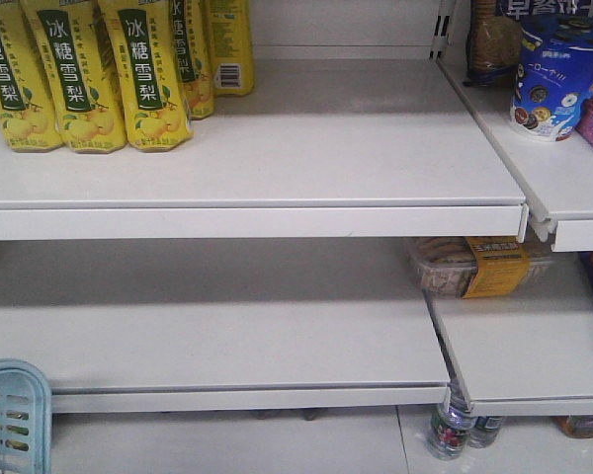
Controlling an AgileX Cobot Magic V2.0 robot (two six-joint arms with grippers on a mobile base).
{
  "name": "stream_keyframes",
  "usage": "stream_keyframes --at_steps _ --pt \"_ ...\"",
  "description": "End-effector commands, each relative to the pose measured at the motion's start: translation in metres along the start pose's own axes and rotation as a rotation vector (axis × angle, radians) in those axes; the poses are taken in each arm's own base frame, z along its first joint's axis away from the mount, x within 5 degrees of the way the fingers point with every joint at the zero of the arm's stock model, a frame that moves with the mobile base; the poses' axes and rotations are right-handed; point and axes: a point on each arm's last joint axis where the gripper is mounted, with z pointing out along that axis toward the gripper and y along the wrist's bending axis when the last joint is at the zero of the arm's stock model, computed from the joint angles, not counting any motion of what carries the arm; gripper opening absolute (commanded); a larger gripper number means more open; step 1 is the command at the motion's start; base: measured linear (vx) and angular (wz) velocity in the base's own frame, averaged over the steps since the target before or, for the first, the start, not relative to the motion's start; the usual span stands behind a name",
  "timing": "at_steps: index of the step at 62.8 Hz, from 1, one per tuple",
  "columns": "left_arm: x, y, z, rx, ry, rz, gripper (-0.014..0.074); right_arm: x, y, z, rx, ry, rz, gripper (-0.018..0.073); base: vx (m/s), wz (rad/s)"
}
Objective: Place coke in basket with both arms
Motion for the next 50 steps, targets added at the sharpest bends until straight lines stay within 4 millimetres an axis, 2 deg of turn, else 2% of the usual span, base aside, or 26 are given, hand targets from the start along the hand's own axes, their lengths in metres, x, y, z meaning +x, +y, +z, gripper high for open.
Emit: stream_keyframes --at_steps 1,50 --pt "-0.0157 -0.004 -0.0031 0.041 -0.168 0.043 -0.0006 -0.0058 0.0009 -0.0013 -0.01 -0.104 0.042 -0.0005 0.0 0.0" --pt "-0.0157 -0.004 -0.0031 0.041 -0.168 0.043 -0.0006 -0.0097 0.0013 -0.0018 -0.015 -0.145 0.036 -0.0005 0.0 0.0"
